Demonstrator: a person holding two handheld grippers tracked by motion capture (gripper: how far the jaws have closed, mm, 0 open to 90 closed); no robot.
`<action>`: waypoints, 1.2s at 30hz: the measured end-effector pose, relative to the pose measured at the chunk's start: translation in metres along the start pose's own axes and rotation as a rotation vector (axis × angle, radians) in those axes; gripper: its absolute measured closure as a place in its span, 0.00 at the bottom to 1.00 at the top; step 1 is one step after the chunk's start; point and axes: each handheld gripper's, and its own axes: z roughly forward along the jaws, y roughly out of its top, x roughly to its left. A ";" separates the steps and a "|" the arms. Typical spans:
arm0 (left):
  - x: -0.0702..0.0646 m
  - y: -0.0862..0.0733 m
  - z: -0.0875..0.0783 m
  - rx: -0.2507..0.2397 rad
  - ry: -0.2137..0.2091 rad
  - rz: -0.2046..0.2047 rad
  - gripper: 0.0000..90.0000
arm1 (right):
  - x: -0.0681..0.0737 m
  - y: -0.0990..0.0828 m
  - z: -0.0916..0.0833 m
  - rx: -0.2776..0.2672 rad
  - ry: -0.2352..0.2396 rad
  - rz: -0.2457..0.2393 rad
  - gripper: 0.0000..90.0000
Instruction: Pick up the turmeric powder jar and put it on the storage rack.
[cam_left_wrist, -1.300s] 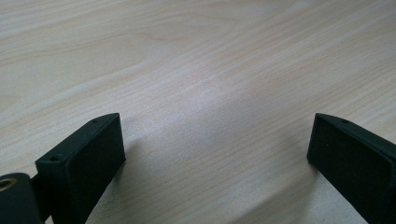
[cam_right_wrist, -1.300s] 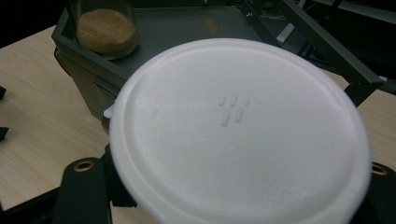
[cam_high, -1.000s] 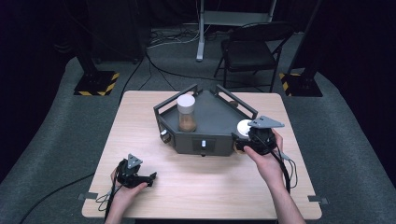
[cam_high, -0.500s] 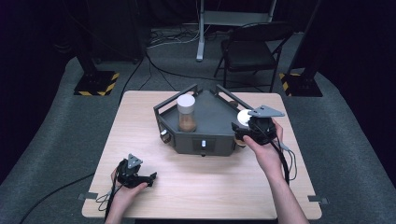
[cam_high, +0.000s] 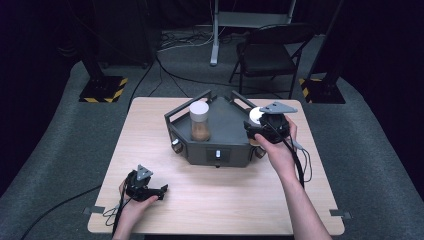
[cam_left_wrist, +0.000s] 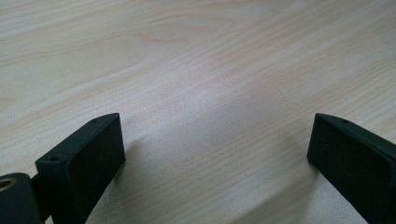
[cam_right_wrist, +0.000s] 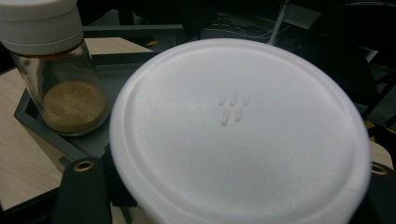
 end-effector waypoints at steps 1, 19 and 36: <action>0.000 0.000 0.000 0.000 0.000 0.000 0.04 | 0.001 0.001 0.002 -0.001 -0.002 -0.004 0.33; 0.000 0.000 0.000 0.000 -0.003 0.004 0.04 | 0.007 0.013 0.033 0.017 0.019 -0.015 0.33; 0.000 0.000 0.001 -0.002 -0.002 0.002 0.04 | 0.012 0.010 0.051 0.049 0.027 0.001 0.33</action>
